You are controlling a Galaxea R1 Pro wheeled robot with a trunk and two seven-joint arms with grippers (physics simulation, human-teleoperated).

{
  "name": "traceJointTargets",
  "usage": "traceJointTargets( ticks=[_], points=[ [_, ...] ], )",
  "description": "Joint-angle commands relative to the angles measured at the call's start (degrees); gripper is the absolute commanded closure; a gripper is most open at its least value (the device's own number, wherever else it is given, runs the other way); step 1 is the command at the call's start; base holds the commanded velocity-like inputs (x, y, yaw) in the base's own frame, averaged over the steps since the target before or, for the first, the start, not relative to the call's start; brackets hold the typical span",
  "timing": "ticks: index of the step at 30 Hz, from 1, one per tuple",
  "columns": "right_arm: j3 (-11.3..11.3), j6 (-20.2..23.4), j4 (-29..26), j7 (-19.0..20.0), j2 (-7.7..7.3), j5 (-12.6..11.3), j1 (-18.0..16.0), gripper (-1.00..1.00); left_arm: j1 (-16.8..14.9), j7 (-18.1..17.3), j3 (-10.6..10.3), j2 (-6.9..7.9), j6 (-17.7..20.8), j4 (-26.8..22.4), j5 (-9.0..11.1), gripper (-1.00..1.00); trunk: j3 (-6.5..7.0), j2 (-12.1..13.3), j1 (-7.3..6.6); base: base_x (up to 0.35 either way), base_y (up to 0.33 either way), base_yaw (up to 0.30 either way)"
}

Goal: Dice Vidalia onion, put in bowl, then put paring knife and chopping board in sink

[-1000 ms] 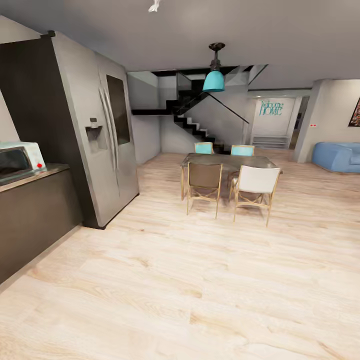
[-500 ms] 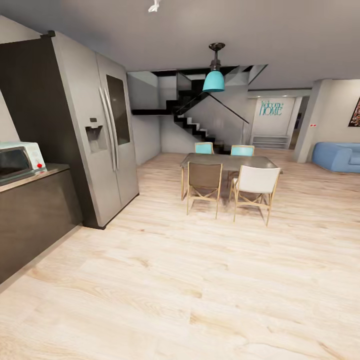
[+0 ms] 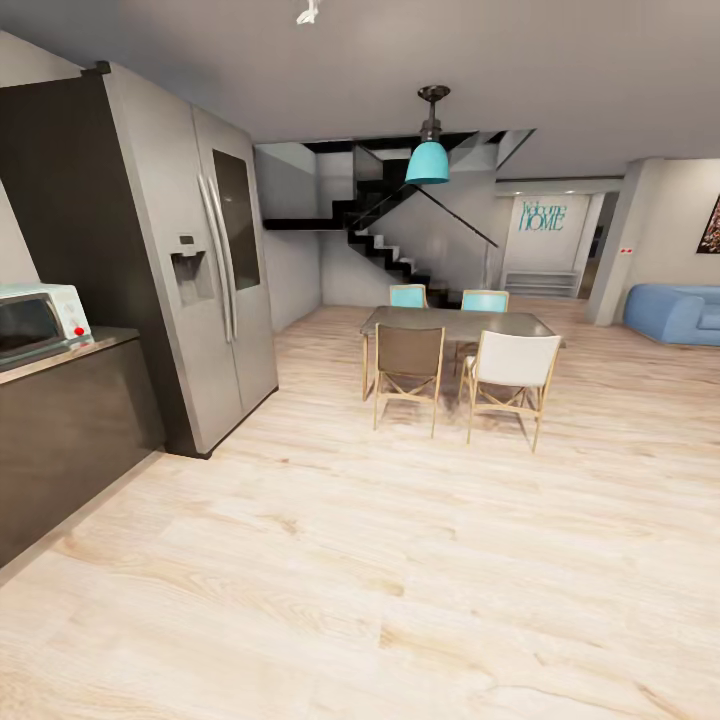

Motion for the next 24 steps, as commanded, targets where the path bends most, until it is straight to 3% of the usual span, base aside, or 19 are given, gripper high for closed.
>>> traceJointTargets(
  ticks=[1, 16, 20, 24],
  points=[
    [-0.03, -0.6, 0.0, -0.02, 0.01, -0.02, -0.01, -1.0, -0.01, -0.01, 0.03, 0.01, -0.01, 0.0, -0.01, -1.0, -0.04, -0.02, 0.0, 0.0, 0.0, 0.0],
    [-0.03, -2.72, 0.02, -0.02, 0.05, -0.08, -0.03, -1.0, -0.01, -0.01, 0.16, -0.04, -0.04, -0.08, -0.01, -1.0, -0.04, -0.02, 0.0, 0.0, 0.0, 0.0],
    [-0.04, -2.88, -0.08, -0.02, 0.09, -0.06, -0.01, -1.0, -0.01, -0.01, 0.18, -0.04, -4.84, -2.2, -0.08, -1.0, -0.04, -0.02, 0.0, 0.0, 0.0, 0.0],
    [-0.08, -2.93, -0.09, -0.02, 0.1, -0.06, -0.01, -1.0, -0.06, 0.03, 0.25, -0.1, -14.35, -4.94, -0.1, -1.0, -0.04, -0.02, 0.0, 0.0, 0.0, 0.0]
  ],
)
